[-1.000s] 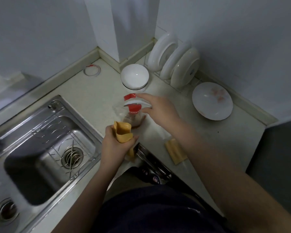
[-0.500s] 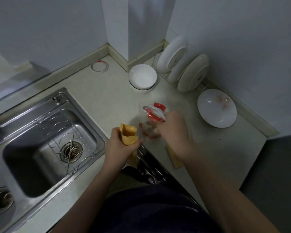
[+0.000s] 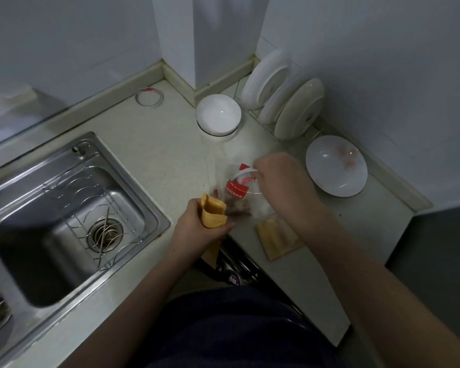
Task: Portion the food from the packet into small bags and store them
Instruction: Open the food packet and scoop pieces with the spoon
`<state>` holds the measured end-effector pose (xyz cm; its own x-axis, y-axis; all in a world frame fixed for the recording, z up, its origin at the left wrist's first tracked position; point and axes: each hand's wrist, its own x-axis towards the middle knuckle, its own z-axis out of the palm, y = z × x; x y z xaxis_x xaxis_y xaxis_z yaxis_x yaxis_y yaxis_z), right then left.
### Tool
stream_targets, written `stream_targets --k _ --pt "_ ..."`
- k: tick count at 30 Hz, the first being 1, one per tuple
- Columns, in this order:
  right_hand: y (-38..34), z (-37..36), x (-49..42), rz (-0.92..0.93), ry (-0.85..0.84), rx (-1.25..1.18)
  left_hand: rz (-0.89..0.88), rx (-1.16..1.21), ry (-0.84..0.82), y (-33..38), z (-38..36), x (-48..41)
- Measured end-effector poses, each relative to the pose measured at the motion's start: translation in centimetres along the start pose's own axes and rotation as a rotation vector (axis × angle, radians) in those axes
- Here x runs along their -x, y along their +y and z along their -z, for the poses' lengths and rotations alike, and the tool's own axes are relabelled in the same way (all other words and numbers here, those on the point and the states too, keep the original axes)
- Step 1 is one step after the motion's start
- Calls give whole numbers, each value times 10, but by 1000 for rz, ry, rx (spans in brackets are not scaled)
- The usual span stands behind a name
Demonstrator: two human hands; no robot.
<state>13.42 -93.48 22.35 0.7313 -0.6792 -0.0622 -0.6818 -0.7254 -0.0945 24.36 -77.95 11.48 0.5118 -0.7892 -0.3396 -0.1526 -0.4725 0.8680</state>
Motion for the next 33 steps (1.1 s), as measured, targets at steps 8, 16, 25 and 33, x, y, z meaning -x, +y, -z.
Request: stream_targets --k 8,16,25,33 --pt "-14 -9 -42 336 -462 233 21 9 28 -7 10 2" --pt "-16 -32 -57 51 -548 -26 27 14 55 -10 15 2" --pt "19 -35 -70 -473 -651 -461 33 5 47 -10 15 -3" --pt "40 -65 -63 -757 -529 -588 44 22 0 -7 10 -7"
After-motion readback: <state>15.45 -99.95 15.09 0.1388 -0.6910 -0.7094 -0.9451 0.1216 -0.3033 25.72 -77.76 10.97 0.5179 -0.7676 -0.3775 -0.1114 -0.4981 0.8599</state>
